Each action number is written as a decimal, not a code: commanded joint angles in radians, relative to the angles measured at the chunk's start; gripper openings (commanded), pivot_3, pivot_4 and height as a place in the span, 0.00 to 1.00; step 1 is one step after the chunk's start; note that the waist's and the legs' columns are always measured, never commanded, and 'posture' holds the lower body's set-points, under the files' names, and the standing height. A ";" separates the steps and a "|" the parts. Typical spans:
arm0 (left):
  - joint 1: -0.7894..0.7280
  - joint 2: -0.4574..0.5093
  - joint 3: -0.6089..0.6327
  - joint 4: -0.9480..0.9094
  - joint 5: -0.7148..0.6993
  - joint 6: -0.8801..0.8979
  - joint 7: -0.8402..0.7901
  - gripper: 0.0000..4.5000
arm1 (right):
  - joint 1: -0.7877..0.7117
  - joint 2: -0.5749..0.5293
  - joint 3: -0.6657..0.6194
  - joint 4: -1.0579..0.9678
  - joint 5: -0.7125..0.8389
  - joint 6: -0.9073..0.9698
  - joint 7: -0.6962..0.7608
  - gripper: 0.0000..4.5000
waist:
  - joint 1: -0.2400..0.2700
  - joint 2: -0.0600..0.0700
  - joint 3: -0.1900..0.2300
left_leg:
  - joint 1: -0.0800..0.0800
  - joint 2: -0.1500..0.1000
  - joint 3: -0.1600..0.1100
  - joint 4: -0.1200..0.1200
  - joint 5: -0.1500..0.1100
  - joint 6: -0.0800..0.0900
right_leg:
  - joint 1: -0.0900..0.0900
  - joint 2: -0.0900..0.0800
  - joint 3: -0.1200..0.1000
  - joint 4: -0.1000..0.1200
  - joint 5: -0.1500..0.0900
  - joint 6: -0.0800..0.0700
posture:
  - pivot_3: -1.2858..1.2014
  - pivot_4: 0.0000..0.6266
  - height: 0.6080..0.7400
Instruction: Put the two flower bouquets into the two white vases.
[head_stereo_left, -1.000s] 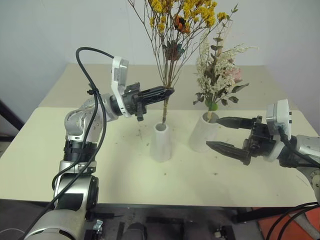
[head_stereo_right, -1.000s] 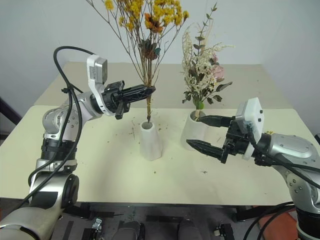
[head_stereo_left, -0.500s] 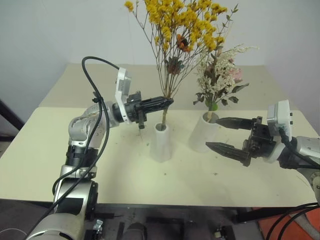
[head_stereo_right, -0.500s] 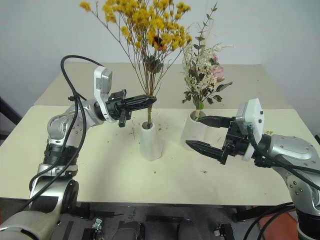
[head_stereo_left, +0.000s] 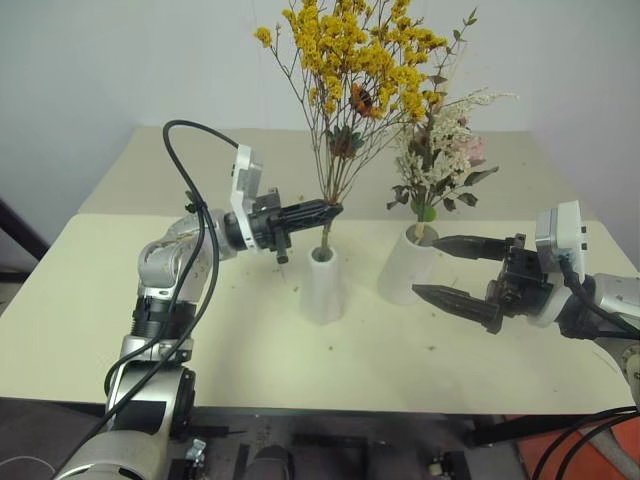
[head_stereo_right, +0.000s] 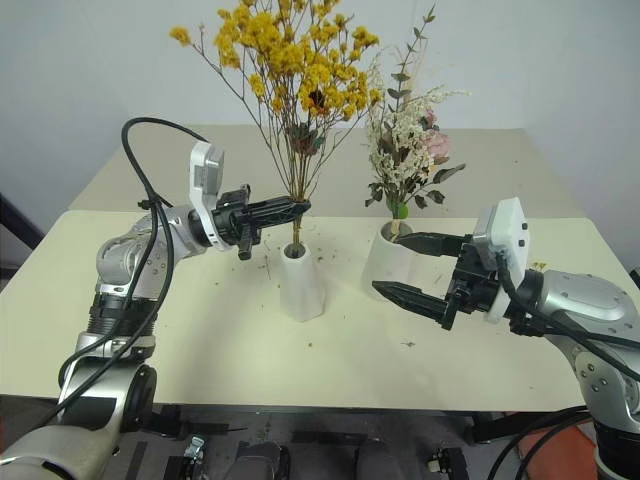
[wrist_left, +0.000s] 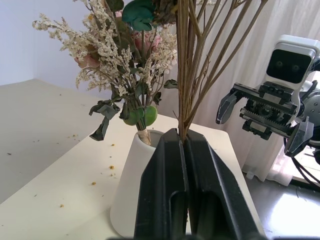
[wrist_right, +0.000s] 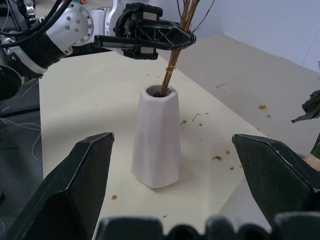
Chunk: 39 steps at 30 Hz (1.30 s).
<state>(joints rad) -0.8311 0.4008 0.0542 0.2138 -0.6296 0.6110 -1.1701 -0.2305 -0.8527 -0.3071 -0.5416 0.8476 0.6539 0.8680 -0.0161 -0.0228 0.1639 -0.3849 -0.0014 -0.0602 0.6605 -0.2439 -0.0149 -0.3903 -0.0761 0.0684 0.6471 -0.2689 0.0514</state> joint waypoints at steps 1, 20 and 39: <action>0.016 -0.001 0.002 -0.025 -0.002 -0.025 -0.006 0.01 | -0.007 -0.004 -0.042 -0.031 0.021 -0.022 -0.005 1.00 | -0.001 0.000 0.000 | 0.000 0.000 0.000 0.000 0.000 0.000 | 0.000 0.000 0.000 0.000 0.000 0.000 | 0.52 0.24 1.00; 0.096 0.013 -0.017 -0.093 -0.010 -0.004 -0.001 0.29 | -0.001 0.001 -0.042 -0.034 0.021 -0.025 -0.007 1.00 | 0.001 0.000 0.000 | 0.000 0.000 0.000 0.000 0.000 0.000 | 0.000 0.000 0.000 0.000 0.000 0.000 | 0.52 0.24 1.00; 0.190 0.241 0.066 -0.185 -0.054 0.043 -0.041 1.00 | 0.007 0.000 -0.044 -0.027 0.014 -0.031 0.001 1.00 | 0.001 0.000 0.000 | 0.001 0.000 0.000 0.000 0.000 0.000 | 0.000 0.000 0.000 0.000 0.000 0.000 | 0.52 0.24 1.00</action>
<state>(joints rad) -0.6388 0.6193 0.0885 0.0551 -0.6696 0.6580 -1.1954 -0.2224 -0.8489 -0.3088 -0.5465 0.8476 0.6511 0.8675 -0.0149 -0.0227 0.1640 -0.3844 -0.0009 -0.0603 0.6603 -0.2439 -0.0149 -0.3900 -0.0760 0.0683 0.6469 -0.2689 0.0514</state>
